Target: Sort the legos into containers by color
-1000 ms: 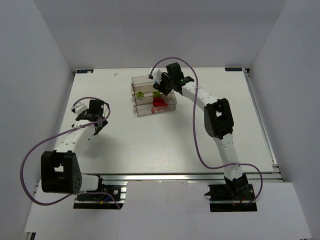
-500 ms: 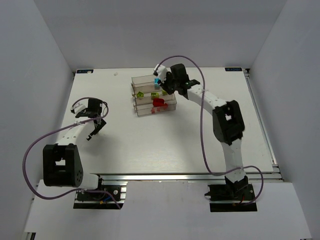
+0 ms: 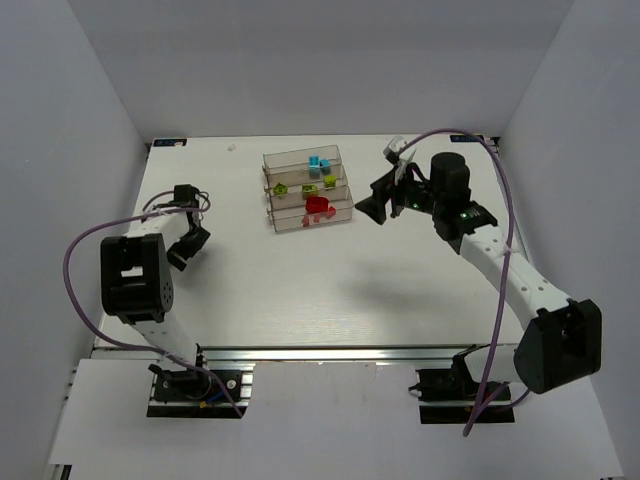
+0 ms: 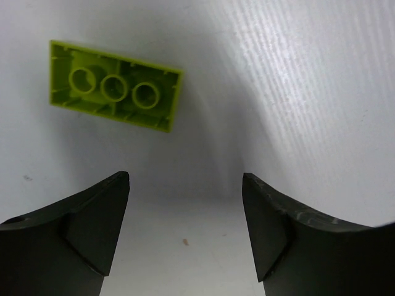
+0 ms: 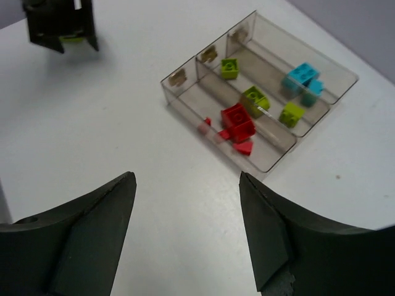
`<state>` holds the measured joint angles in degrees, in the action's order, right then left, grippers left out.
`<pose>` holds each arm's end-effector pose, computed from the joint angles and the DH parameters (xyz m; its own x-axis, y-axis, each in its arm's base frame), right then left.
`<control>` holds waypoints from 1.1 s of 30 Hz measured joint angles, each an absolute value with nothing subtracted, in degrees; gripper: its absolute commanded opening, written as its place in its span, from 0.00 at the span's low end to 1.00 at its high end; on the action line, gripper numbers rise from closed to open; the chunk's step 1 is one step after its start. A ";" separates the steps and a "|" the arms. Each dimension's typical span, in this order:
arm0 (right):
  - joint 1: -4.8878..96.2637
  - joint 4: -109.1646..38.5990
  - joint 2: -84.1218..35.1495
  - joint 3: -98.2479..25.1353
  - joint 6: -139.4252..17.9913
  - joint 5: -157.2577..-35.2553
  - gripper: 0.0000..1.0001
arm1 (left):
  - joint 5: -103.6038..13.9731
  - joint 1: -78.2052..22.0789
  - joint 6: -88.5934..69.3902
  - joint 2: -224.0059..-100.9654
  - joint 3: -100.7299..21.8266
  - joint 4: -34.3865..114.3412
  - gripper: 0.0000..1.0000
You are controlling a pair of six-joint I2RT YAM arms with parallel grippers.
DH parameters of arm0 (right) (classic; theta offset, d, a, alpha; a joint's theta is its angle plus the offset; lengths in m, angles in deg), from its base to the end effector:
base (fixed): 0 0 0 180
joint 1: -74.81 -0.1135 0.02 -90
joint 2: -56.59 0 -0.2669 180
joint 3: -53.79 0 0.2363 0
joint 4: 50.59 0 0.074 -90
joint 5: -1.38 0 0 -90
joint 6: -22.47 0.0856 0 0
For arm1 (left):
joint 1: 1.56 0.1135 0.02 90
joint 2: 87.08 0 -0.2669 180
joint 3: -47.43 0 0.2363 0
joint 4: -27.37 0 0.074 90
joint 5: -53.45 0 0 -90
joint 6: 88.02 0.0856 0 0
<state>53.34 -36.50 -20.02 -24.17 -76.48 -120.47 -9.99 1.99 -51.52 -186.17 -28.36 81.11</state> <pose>0.2976 0.1656 0.3464 -0.0798 -0.1734 -0.9816 -0.8122 0.5822 -0.0368 0.3100 0.0576 0.1368 -0.4536 -0.7485 -0.4837 -0.8744 0.4788 0.0789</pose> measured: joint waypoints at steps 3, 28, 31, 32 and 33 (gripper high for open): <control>53.84 -36.28 -17.90 -20.76 -75.54 -123.86 0.74 | -10.42 2.27 -52.11 -188.33 -30.48 81.04 0.82; 60.95 -36.41 -16.11 -19.58 -72.02 -139.23 0.85 | -7.60 6.67 -70.55 -182.93 -32.73 87.82 0.98; 61.17 -36.02 -16.51 -19.58 -71.94 -141.37 0.85 | -8.19 7.58 -74.49 -184.92 -34.98 89.98 0.98; 61.23 -36.02 -16.72 -19.58 -71.94 -141.94 0.85 | -8.59 7.76 -75.43 -185.67 -35.60 90.05 0.98; 61.34 -36.00 -16.96 -19.58 -71.94 -142.42 0.85 | -9.07 7.89 -76.54 -186.30 -35.79 89.65 0.98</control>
